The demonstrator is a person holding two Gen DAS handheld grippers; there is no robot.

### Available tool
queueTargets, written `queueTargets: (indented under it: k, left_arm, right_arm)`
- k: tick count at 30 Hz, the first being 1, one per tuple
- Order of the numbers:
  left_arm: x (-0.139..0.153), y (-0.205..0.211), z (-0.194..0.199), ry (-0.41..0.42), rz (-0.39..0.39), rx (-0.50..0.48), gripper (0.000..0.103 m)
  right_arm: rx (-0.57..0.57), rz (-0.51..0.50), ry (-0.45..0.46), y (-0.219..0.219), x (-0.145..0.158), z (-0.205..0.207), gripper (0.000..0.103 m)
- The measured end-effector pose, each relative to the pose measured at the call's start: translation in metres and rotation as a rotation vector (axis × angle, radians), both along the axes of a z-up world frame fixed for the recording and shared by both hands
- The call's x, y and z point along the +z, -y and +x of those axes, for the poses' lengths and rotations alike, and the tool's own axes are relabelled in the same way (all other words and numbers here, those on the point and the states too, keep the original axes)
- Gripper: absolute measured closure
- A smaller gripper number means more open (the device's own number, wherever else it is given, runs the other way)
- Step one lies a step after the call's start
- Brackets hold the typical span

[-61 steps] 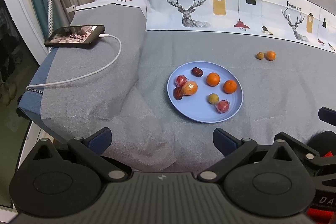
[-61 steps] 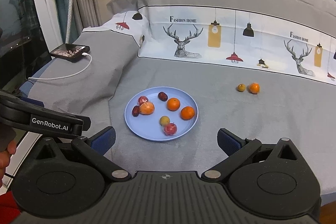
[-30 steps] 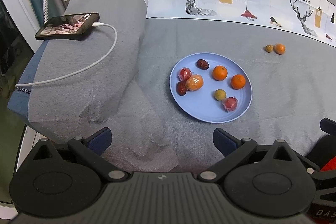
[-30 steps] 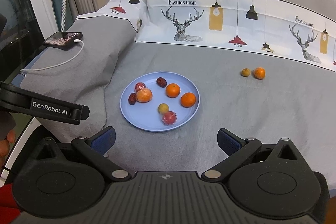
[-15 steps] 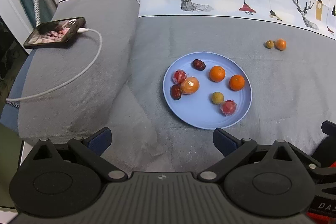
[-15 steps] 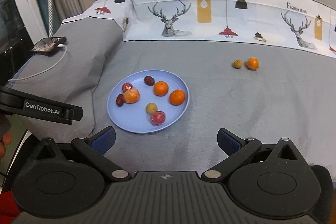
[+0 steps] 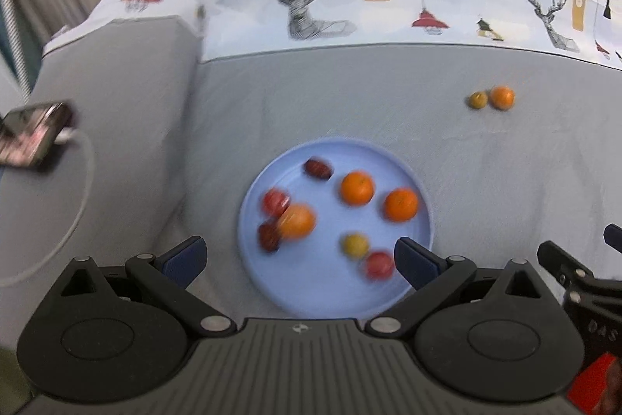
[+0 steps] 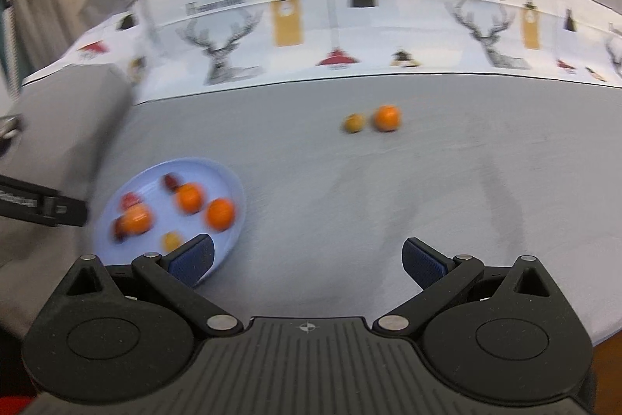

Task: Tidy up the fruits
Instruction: 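Swing both tools toward the loose yellow fruit and orange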

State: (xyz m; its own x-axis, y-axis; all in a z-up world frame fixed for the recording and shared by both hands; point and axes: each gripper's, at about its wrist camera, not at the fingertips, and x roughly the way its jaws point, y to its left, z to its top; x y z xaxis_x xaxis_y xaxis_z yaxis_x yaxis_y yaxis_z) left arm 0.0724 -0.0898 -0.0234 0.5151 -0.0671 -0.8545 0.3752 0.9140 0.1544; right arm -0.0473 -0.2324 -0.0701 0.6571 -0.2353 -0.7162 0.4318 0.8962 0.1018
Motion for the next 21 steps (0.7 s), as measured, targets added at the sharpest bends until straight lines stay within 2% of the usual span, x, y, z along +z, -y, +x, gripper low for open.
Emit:
queueTargets:
  k: [6,11,15,21]
  left_arm:
    - [-0.018,0.062,0.033,0.044,0.004,-0.078,0.0]
    - [-0.051,0.126,0.066,0.088,0.03,-0.202,0.0]
    - [-0.085,0.175,0.093,0.063,0.013,-0.34,0.0]
    - [-0.138,0.231,0.129,0.037,0.02,-0.533,0.001]
  right_arm:
    - [-0.102,-0.084,-0.005,0.064,-0.035,0.031,0.001]
    - [-0.115,-0.135,0.003,0.115,-0.067,0.069,0.001]
    - [-0.045,-0.132,-0.004,0.149,-0.087,0.109,0.001]
    - [0.145,-0.173,-0.015,0.185,-0.117,0.154,0.001]
